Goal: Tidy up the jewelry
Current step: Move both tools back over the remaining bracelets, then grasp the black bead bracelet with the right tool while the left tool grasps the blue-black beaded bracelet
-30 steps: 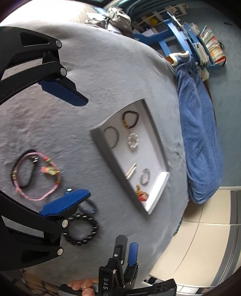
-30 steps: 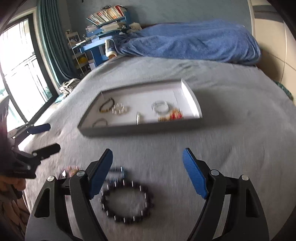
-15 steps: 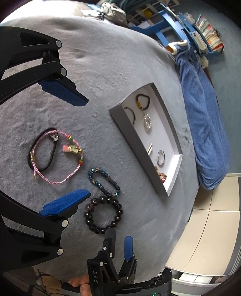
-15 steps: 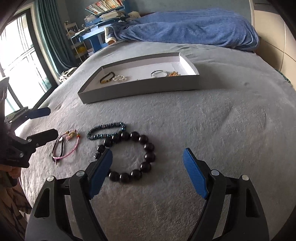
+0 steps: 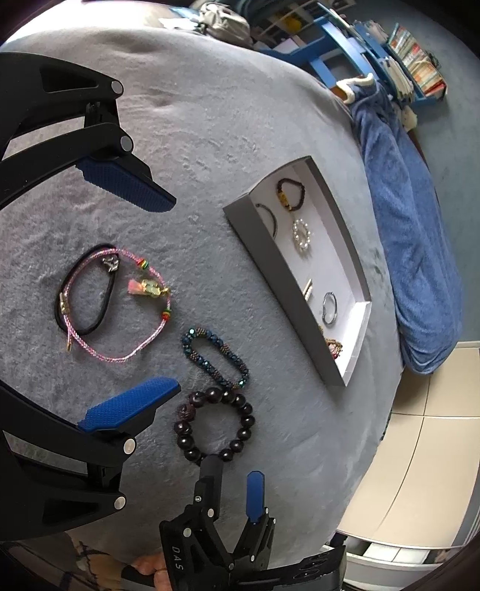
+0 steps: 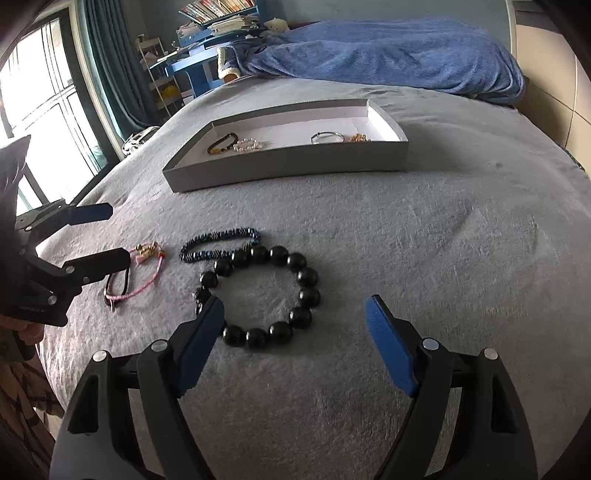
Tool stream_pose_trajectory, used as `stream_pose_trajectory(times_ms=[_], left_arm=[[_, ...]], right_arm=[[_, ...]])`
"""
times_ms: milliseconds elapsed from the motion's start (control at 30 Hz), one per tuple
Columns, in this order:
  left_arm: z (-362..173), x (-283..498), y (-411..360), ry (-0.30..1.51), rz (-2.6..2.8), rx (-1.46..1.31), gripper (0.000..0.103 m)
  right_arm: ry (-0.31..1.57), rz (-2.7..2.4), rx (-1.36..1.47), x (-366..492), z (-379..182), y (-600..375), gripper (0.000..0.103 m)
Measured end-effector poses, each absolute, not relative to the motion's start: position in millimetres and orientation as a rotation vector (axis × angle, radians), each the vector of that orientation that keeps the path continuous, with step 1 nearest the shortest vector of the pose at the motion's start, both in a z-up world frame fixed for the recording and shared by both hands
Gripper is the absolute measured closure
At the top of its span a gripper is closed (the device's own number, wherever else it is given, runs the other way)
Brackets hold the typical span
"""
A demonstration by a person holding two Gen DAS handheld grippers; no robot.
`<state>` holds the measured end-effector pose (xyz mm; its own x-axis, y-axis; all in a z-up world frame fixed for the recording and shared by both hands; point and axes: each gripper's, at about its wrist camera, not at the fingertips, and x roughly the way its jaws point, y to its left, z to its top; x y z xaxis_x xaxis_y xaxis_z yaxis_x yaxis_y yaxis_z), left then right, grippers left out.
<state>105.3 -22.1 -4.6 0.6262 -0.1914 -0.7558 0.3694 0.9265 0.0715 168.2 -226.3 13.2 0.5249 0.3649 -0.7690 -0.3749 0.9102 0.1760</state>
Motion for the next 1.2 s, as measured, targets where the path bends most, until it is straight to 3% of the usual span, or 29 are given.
stream_pose_trajectory(times_ms=[333,600,933,1067,1200], left_arm=[[-11.7,101.1,-21.2,0.85,-0.329,0.232,0.012],[-8.8,99.2,-24.5,0.832,-0.353,0.245,0.012],[-7.8,113.7,-28.6,0.835,-0.345,0.226,0.013],[-7.5,129.4,-39.3,0.834,-0.354,0.219,0.016],[-13.7,149.3,-46.2,0.857,-0.345,0.197,0.027]], right_arm=[[0.936,0.469,-0.051,152.4,3.2,-230.1,0.025],[0.919,0.46,-0.025,161.2,8.7,-223.1,0.033],[0.965,0.387,-0.027,189.9,-5.8,-214.2,0.066],[0.95,0.365,-0.056,189.9,-5.2,-216.9,0.089],[0.944,0.353,-0.041,189.9,-5.1,-225.8,0.089]])
